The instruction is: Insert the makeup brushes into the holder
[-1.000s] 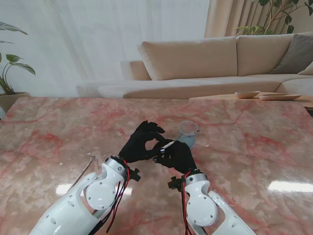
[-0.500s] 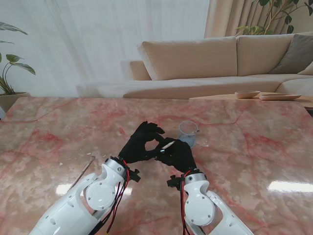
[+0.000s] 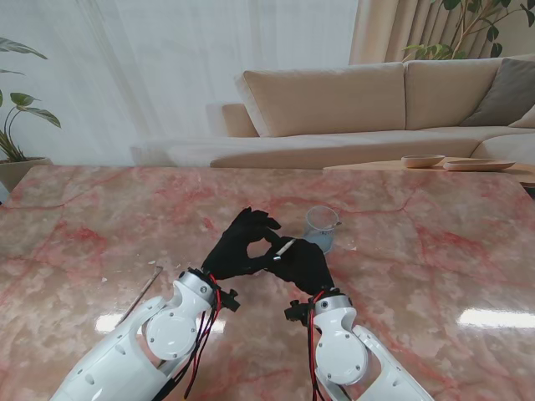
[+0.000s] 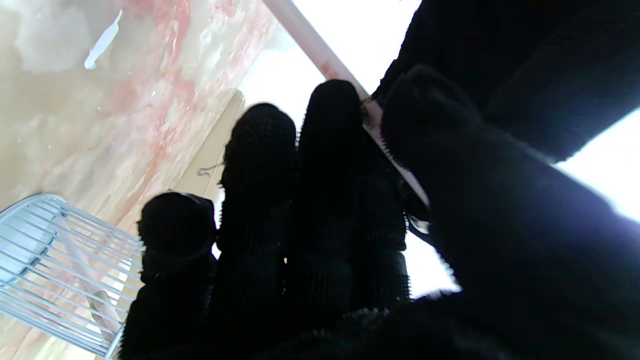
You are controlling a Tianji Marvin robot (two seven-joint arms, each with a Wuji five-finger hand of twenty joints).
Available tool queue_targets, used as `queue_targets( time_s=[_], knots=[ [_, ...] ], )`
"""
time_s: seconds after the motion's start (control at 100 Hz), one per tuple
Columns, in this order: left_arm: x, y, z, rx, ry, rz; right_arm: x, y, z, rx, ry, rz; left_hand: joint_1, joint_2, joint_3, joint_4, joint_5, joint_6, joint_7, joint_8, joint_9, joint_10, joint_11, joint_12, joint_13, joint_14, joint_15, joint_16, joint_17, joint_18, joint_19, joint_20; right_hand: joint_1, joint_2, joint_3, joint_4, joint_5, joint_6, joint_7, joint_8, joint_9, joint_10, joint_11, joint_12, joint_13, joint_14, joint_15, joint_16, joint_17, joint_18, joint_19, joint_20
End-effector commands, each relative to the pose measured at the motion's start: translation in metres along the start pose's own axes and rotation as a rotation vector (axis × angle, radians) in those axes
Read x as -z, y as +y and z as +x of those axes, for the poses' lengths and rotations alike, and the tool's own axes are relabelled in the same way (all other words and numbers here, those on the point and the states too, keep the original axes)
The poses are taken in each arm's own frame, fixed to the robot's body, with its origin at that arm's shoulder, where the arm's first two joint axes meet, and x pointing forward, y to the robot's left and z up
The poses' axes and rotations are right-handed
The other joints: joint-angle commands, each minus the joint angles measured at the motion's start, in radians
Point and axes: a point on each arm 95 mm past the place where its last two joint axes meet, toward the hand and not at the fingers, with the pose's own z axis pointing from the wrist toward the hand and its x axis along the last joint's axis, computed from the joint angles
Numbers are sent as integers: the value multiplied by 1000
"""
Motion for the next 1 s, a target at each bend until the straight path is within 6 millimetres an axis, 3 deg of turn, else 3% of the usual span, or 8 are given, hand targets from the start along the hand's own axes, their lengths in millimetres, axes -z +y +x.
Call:
queue_targets(
  time_s=[0.0, 0.17, 0.29, 0.39, 0.48, 0.69, 0.99],
  knots=[
    [2, 2, 0, 2, 0, -2, 3, -3, -3, -2, -18, 10, 73, 17, 61, 39, 50, -96, 50, 31, -26, -19, -15, -8, -46, 10, -27, 0, 2, -9, -41, -20, 22, 40, 5, 43, 19, -22, 53, 80, 51, 25, 0, -10, 63, -1, -5, -13, 29, 10, 66, 30],
    [2, 3, -1, 3, 0, 0, 2, -3, -1, -13, -30, -24, 75, 32, 43, 33, 35, -70, 48, 16, -26, -24, -15, -8, -43, 7, -25, 1, 2, -6, -43, -27, 31, 37, 64, 47, 20, -19, 52, 244, 52, 54, 27, 36, 74, 7, 26, 8, 83, 37, 62, 47],
    [2, 4, 0, 3, 3, 0, 3, -4, -1, -32, -45, -18, 85, 36, 20, 40, 28, -66, 58, -16, -29, -22, -16, -8, -43, 11, -25, 1, 3, -4, -44, -39, 31, 30, 98, 44, 26, -22, 48, 292, 51, 57, 35, 63, 75, 5, 39, 11, 101, 46, 54, 65],
    [1, 4, 0, 0, 8, 1, 3, -5, 0, -65, -59, -11, 91, 37, -6, 55, 28, -62, 79, -102, -28, -22, -20, -16, -39, 12, -22, 1, 2, 0, -40, -46, 28, 25, 122, 40, 29, -26, 44, 337, 52, 59, 33, 73, 74, 7, 44, 13, 113, 56, 44, 84],
    [1, 4, 0, 1, 12, 0, 3, -6, 0, -112, -75, -7, 105, 49, -34, 58, 24, -57, 81, -141, -35, -20, -34, -33, -41, 12, -22, 0, 2, 1, -40, -47, 31, 26, 128, 42, 29, -27, 49, 353, 51, 63, 33, 76, 73, 11, 42, 13, 115, 60, 41, 91],
    [1, 4, -1, 0, 23, -5, 2, -6, 1, -173, -109, -18, 82, 68, -100, 78, 10, -19, 23, -429, -49, -15, -62, -92, -48, 13, -25, -5, 1, 9, -44, -55, 36, 25, 128, 43, 32, -27, 41, 361, 49, 70, 32, 82, 73, 15, 46, 19, 130, 72, 25, 113],
    [2, 4, -3, 11, 27, -5, 4, -3, 0, -171, -141, -39, 65, 52, -134, 86, -45, -10, -74, -565, -58, -8, -81, -136, -54, 15, -31, -9, 0, 17, -44, -63, 47, 12, 128, 44, 38, -7, 40, 347, 60, 87, 30, 77, 75, 21, 67, 29, 169, 94, 3, 144]
  ],
)
